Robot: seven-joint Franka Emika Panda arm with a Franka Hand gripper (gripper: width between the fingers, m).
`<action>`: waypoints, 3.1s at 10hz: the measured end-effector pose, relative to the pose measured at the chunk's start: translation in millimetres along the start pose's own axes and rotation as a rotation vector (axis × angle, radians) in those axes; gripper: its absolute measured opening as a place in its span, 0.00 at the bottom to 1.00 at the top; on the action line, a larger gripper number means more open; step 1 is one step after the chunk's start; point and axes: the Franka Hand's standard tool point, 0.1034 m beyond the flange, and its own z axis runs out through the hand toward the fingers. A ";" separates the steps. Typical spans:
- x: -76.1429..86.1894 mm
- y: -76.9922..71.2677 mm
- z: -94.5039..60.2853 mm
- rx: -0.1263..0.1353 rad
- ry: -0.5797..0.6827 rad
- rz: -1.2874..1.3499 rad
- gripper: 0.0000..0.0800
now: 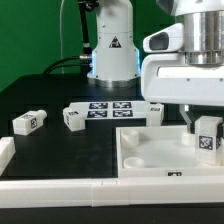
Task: Assemble one leg
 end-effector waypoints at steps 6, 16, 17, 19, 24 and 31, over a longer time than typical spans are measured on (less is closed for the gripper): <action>-1.7 -1.0 0.1 -0.007 0.009 0.323 0.46; -6.6 -5.3 -1.7 -0.019 0.029 -0.849 0.81; -5.1 -4.3 -1.6 -0.030 0.031 -0.955 0.81; -2.1 -1.9 -1.4 -0.043 0.032 -1.104 0.81; -2.3 -1.3 -0.5 -0.043 0.031 -1.065 0.36; -5.8 0.1 -0.5 -0.039 0.065 -0.303 0.37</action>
Offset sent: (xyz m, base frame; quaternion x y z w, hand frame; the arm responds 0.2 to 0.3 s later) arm 0.0033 0.0000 -0.0059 -0.0077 0.0065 0.1651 0.9862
